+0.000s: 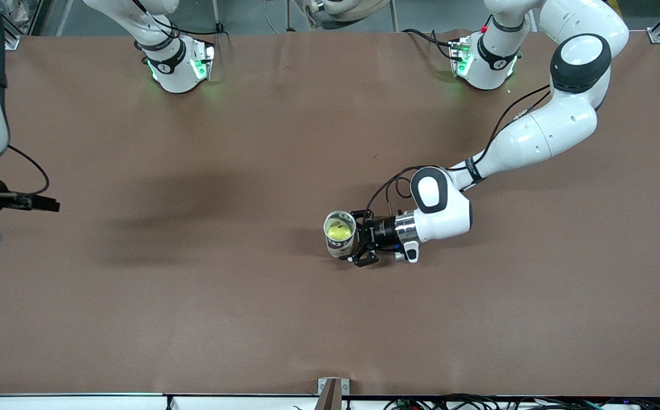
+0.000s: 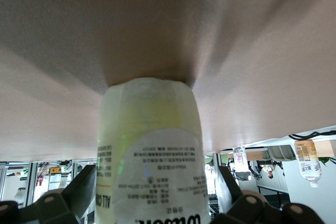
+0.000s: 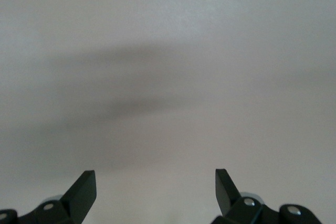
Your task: Insert tennis ball vertically with right arm
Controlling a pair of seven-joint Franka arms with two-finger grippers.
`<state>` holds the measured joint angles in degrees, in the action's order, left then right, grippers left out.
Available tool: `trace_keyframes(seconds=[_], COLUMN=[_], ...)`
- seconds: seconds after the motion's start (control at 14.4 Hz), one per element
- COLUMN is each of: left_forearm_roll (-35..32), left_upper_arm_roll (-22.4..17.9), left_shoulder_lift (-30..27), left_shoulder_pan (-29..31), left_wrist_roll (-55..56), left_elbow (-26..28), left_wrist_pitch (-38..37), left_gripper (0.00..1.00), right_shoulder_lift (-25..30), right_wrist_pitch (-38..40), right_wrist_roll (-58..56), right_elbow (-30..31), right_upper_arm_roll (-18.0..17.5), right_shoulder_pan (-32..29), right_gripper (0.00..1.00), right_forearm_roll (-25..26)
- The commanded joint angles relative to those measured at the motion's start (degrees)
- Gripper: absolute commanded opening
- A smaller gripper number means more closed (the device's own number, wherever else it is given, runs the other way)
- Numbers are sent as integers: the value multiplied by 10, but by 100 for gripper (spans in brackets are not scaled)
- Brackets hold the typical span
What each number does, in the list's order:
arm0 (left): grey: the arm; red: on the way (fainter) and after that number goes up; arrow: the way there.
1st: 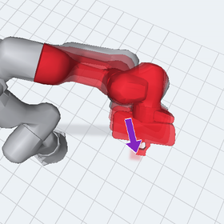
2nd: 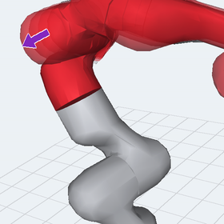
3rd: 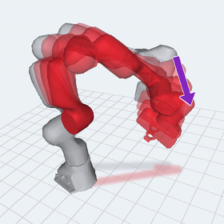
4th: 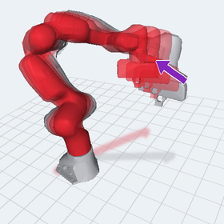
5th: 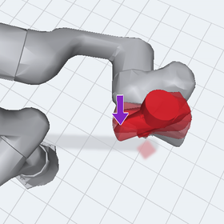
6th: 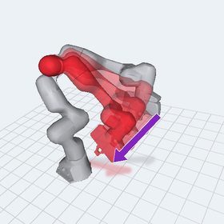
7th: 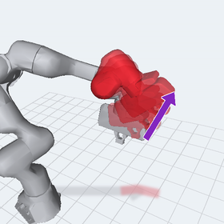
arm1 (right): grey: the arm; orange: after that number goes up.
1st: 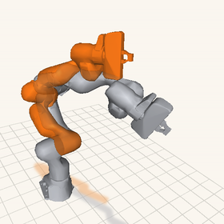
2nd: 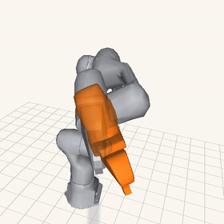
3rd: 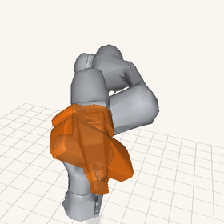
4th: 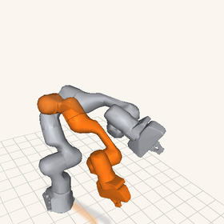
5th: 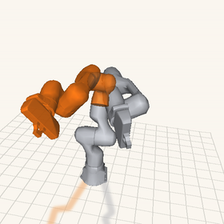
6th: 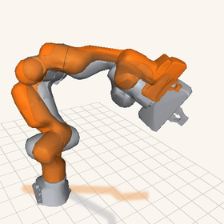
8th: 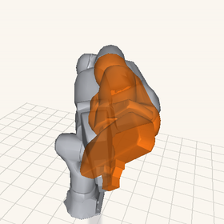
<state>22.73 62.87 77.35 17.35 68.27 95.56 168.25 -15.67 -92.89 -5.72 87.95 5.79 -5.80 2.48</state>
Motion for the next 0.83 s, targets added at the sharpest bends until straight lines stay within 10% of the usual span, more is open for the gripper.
trace_keyframes(seconds=[0.0, 0.76], left_forearm_roll=[21, 21], left_upper_arm_roll=[8, 15], left_shoulder_lift=[-14, -54], left_shoulder_pan=[21, 82], left_wrist_roll=[-18, -20], left_elbow=[4, 60], left_wrist_pitch=[-28, -80], left_gripper=[100, 100], right_shoulder_lift=[-1, 19], right_wrist_pitch=[73, 165], right_wrist_roll=[-30, -26], right_elbow=[-75, -136], right_upper_arm_roll=[-10, -17], right_shoulder_pan=[-19, -11], right_gripper=[100, 100], right_forearm_roll=[5, -58])
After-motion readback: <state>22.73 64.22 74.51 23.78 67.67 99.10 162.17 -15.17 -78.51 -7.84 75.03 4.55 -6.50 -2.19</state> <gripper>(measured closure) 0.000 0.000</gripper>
